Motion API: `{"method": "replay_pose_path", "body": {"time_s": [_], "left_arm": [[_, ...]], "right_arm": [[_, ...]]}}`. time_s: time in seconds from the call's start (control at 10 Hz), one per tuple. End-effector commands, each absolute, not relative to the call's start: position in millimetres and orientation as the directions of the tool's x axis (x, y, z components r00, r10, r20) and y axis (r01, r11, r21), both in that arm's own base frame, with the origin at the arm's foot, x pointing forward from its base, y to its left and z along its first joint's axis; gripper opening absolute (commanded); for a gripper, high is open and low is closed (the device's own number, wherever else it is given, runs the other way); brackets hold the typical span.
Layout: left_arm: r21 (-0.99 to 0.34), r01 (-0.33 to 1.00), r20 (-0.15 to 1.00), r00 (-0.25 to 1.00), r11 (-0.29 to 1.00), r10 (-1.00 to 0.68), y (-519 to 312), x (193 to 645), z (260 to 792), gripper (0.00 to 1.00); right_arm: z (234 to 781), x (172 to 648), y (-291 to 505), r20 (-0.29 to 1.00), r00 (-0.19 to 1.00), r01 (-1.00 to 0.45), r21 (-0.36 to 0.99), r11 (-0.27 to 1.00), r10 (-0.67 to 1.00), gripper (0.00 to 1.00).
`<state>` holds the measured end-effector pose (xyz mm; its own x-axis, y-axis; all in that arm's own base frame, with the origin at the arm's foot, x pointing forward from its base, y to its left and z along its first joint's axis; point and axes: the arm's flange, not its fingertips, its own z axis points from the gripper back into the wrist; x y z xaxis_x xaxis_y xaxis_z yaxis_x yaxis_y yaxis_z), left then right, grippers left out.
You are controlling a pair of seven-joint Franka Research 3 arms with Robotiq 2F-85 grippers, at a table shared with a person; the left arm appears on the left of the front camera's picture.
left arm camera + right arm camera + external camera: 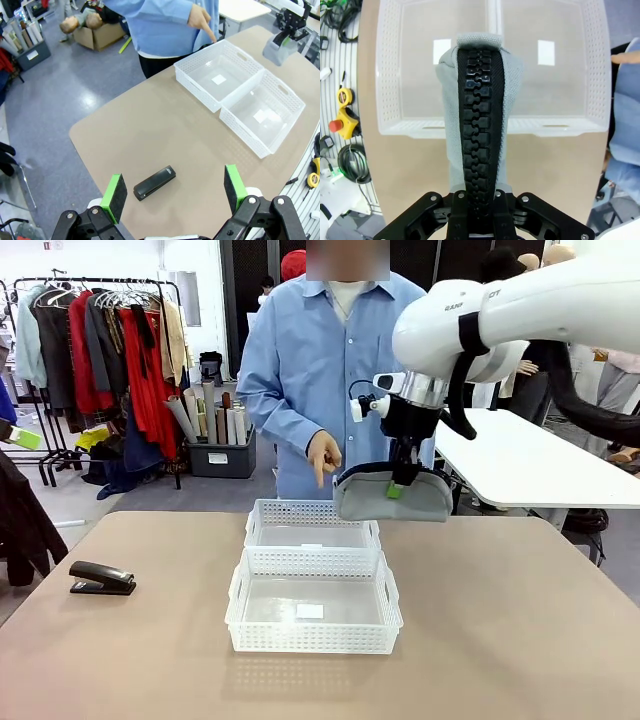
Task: Distribute items into two baskets.
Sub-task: Place the picked Pencil pouch into the Organizing basket as instructed by the person.
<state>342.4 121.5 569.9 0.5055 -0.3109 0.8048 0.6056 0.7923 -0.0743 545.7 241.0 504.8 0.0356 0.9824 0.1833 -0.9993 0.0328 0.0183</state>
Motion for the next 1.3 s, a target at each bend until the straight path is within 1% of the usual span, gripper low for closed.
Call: {"method": "replay_pose_path", "body": {"time_s": [0.0, 0.2, 0.7, 0.9, 1.2], "left_arm": [[-0.074, 0.619, 0.816, 0.488, 0.782, -0.309, 121.9, 342.9, 570.9, 1.00], [-0.074, 0.619, 0.816, 0.488, 0.782, -0.309, 121.9, 342.9, 570.9, 1.00], [-0.074, 0.619, 0.816, 0.488, 0.782, -0.309, 121.9, 342.9, 570.9, 1.00], [-0.074, 0.619, 0.816, 0.488, 0.782, -0.309, 121.9, 342.9, 570.9, 1.00], [-0.074, 0.619, 0.816, 0.488, 0.782, -0.309, 121.9, 342.9, 570.9, 1.00]], "right_arm": [[505.6, 565.7, 255.9, 0.212, 0.062, -0.998, 0.010, 0.061, 0.975, 0.00], [501.1, 581.9, 272.0, 0.199, 0.042, -0.999, 0.005, 0.042, 0.979, 0.00], [480.9, 633.1, 304.8, 0.162, 0.054, -0.999, 0.009, 0.054, 0.985, 0.00], [468.7, 655.1, 318.5, 0.146, 0.038, -0.999, 0.017, 0.036, 0.989, 0.00], [452.7, 669.4, 341.4, 0.170, 0.023, -0.999, 0.027, 0.019, 0.985, 0.00]]}}
